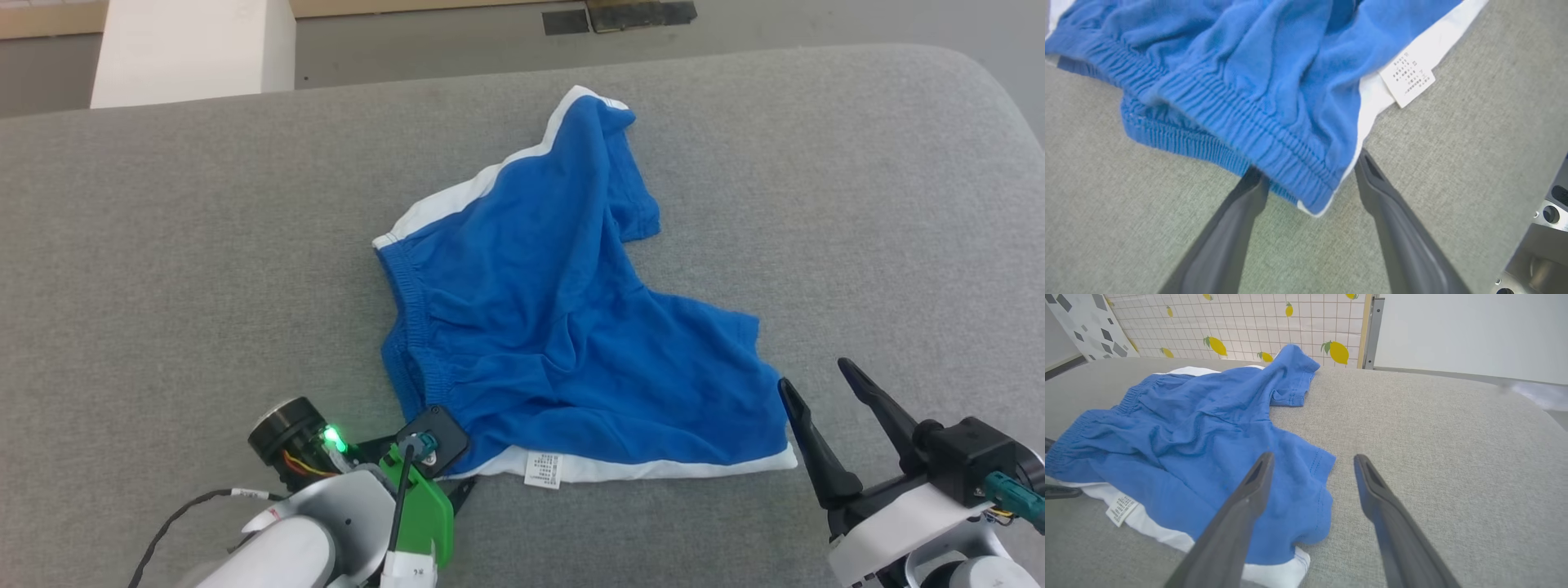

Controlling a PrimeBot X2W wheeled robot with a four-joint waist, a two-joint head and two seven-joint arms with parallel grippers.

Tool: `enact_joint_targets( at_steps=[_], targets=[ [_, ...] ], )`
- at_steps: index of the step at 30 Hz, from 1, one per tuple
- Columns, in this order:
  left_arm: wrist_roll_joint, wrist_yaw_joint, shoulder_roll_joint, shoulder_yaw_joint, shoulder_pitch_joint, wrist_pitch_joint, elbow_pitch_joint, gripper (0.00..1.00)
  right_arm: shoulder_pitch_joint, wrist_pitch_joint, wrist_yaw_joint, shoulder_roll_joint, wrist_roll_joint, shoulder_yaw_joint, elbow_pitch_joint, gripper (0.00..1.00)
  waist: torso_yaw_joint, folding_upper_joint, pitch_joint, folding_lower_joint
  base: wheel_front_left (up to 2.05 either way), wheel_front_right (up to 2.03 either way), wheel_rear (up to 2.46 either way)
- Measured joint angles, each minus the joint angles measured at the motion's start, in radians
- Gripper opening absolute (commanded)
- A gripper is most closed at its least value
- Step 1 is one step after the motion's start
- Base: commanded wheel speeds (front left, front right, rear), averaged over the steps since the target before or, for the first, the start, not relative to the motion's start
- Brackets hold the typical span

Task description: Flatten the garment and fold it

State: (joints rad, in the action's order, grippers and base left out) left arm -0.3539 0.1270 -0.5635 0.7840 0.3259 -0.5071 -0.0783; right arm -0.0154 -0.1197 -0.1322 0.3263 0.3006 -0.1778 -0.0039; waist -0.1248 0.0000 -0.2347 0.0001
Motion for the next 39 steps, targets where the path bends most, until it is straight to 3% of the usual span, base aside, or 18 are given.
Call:
enact_joint_targets(
  at_steps=[2, 3, 8, 17, 24, 33, 39],
  targets=[
    [-0.002, 0.000, 0.000, 0.012, 0.006, 0.001, -0.001, 0.16, 0.000, 0.000, 0.000, 0.001, 0.000, -0.002, 0.012, 1.00, -0.003, 0.0000, -0.006, 0.0000, 0.00, 0.00, 0.00],
    [-0.008, 0.000, -0.001, 0.023, 0.006, 0.000, 0.000, 0.00, 0.000, 0.001, 0.000, 0.001, -0.001, -0.002, 0.017, 1.00, -0.003, 0.0000, -0.007, 0.0000, 0.00, 0.00, 0.00],
    [-0.017, 0.000, -0.009, 0.045, 0.009, 0.016, 0.002, 0.00, 0.002, 0.042, 0.000, 0.051, -0.033, -0.039, 0.009, 1.00, 0.004, 0.0000, -0.002, 0.0000, 0.00, 0.00, 0.00],
    [-0.059, -0.024, -0.029, 0.013, -0.008, 0.070, -0.001, 0.00, -0.008, 0.422, 0.000, 0.260, 0.044, -0.093, -0.115, 1.00, 0.024, 0.0000, 0.028, 0.0000, 0.00, 0.00, 0.00],
    [-0.061, -0.033, -0.031, 0.015, -0.018, 0.078, 0.008, 0.00, 0.059, 0.665, 0.000, 0.335, 0.169, -0.162, -0.171, 1.00, 0.043, 0.0000, 0.026, -0.0001, 0.00, 0.00, 0.00],
    [-0.060, -0.032, -0.016, 0.030, -0.011, 0.098, 0.036, 0.00, 0.202, 0.792, 0.000, 0.292, 0.262, -0.292, -0.002, 1.00, 0.078, 0.0000, 0.001, -0.0001, 0.00, 0.00, 0.00],
    [-0.060, -0.032, -0.005, 0.037, 0.004, 0.113, 0.051, 0.00, 0.278, 0.794, 0.000, 0.282, 0.294, -0.396, 0.105, 1.00, 0.098, -0.0001, -0.020, -0.0002, 0.00, 0.00, 0.00]
  ],
)
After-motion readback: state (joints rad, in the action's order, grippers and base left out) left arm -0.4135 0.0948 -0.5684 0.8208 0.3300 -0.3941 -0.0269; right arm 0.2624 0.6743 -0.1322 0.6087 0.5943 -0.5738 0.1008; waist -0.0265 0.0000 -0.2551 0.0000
